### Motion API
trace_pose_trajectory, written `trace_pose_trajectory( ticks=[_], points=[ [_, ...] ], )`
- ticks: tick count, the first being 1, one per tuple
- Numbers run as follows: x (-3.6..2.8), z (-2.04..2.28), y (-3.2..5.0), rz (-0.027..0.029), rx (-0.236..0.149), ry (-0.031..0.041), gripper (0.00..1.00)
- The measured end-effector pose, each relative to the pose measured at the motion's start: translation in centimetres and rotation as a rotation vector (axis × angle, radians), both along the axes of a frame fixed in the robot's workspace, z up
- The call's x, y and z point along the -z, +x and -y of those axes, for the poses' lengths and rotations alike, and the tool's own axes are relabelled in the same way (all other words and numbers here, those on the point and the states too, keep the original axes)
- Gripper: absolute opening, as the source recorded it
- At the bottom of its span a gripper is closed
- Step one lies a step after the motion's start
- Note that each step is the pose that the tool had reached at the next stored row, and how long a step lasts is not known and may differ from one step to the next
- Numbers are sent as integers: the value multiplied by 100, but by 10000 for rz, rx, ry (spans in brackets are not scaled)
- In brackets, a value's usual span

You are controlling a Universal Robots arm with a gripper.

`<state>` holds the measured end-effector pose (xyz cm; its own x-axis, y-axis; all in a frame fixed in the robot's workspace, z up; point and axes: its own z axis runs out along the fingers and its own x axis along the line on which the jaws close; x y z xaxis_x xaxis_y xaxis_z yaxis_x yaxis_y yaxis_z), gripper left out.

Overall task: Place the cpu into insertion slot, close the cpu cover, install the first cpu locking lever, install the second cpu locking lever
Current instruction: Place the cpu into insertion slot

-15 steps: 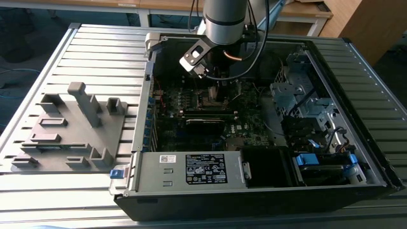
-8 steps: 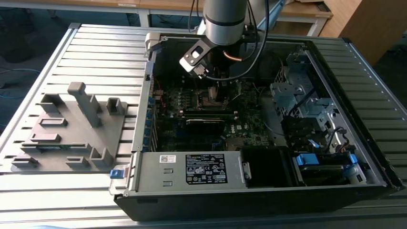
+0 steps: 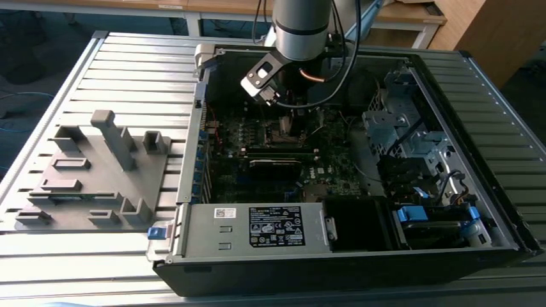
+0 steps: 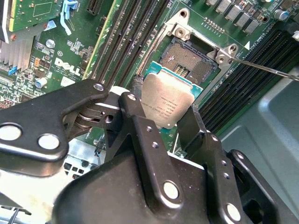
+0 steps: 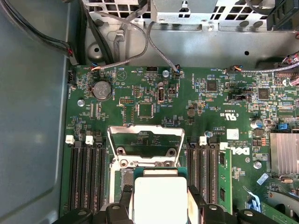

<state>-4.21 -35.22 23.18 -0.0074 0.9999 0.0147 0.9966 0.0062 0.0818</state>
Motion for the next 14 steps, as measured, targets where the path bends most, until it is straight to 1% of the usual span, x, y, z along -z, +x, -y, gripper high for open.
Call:
trace_pose_trajectory(
  ticks=[2, 4, 8, 14],
  points=[
    [0, 0, 0, -6, 1, -1, 54],
    [1, 0, 0, -31, 0, 1, 54],
    [2, 0, 0, -132, 0, -1, 54],
    [3, 0, 0, -135, 0, 0, 54]
  ],
)
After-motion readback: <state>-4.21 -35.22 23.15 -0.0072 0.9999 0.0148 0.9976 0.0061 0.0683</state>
